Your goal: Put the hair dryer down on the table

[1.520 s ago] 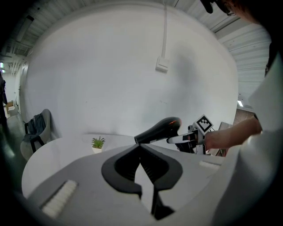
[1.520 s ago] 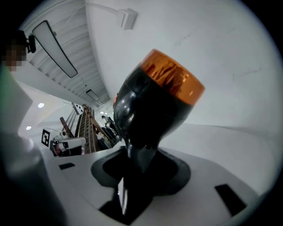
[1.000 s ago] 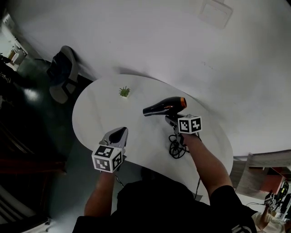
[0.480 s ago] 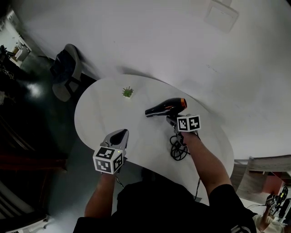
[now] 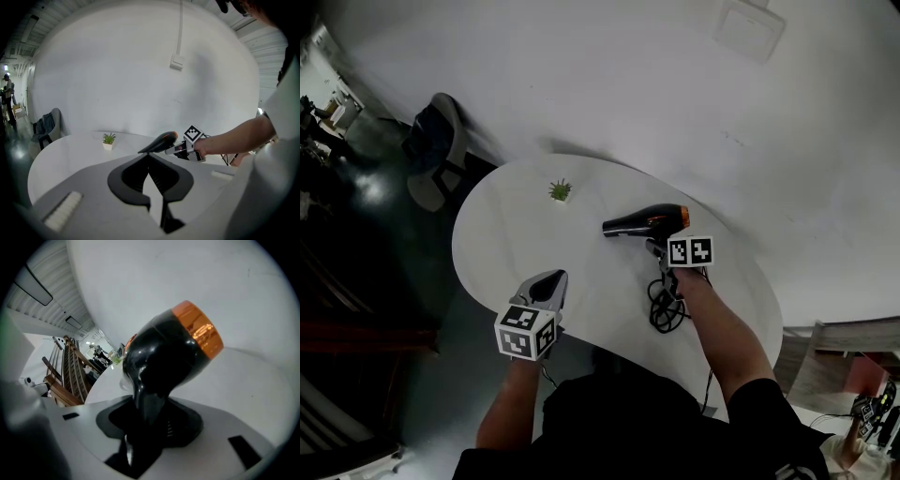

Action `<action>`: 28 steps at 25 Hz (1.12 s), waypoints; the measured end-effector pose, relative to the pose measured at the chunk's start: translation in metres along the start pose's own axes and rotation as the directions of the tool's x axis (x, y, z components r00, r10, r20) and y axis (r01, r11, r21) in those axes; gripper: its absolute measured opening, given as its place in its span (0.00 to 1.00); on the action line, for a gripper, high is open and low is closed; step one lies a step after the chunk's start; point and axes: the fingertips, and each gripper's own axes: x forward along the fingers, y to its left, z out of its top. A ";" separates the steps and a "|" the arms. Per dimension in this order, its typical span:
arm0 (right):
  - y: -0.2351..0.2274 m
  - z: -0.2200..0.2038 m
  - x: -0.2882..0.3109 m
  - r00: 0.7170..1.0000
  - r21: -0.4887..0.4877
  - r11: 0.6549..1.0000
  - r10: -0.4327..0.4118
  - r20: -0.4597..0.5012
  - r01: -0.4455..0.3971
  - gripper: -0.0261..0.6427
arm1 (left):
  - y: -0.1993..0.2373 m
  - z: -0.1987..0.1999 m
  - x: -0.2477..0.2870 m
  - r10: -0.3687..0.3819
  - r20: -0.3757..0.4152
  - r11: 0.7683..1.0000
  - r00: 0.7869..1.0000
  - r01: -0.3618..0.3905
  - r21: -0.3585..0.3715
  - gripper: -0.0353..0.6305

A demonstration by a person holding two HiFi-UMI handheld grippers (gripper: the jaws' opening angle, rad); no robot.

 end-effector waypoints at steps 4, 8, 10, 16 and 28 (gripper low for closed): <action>-0.006 -0.005 0.001 0.999 0.000 1.000 -0.019 -0.026 0.019 0.28 | -0.004 -0.001 0.004 -0.008 -0.007 1.000 1.000 0.008 0.003 0.07; -0.013 -0.009 0.002 0.998 0.001 0.999 -0.045 -0.047 0.046 0.28 | -0.007 -0.001 0.006 -0.015 -0.013 1.000 1.000 0.015 0.009 0.07; -0.016 -0.010 0.002 0.997 0.009 0.998 -0.054 -0.048 0.055 0.28 | -0.008 0.001 0.006 -0.021 -0.015 1.000 1.000 0.021 0.013 0.07; -0.027 -0.022 -0.002 0.994 0.035 0.996 -0.073 -0.076 0.076 0.28 | -0.011 0.006 -0.003 -0.022 -0.009 0.999 1.000 0.022 0.036 0.07; -0.042 -0.041 -0.022 0.987 -0.033 0.992 -0.122 -0.107 0.119 0.33 | -0.008 -0.007 -0.035 -0.006 -0.004 0.999 1.000 0.006 0.042 0.07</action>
